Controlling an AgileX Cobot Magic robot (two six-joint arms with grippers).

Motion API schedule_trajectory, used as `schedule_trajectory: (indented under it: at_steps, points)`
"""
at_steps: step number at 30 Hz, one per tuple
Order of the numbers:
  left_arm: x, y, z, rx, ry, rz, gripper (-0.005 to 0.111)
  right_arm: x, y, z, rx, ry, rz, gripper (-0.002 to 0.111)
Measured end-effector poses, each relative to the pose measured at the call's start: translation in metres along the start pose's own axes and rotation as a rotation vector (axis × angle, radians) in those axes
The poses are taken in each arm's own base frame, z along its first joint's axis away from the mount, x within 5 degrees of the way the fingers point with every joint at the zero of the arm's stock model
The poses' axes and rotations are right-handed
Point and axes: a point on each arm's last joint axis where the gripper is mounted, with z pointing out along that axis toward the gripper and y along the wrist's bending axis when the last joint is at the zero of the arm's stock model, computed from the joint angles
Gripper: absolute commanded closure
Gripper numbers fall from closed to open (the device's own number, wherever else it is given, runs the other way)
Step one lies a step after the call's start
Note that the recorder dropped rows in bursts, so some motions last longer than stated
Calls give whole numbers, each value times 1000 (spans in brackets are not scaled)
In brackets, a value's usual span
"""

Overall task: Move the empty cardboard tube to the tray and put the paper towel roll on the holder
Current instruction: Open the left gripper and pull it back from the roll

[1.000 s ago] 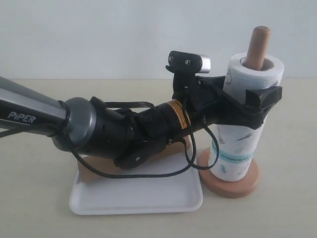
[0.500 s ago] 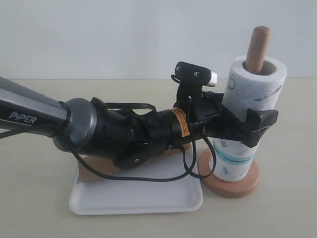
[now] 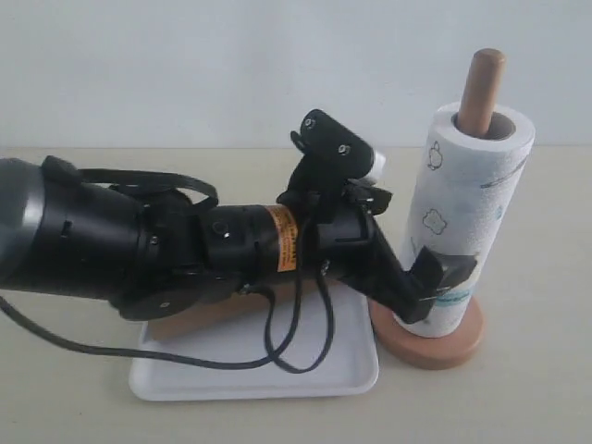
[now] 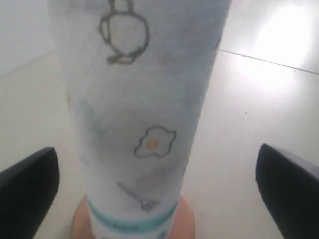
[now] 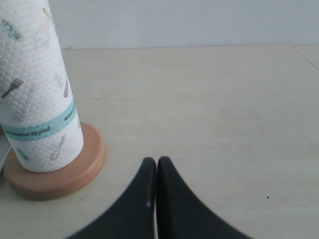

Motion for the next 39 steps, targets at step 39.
schedule_trajectory:
  at_steps: [39]
  points:
    - [-44,-35,-240,-153,-372,166,-3,0,0,0,0,0,0,108]
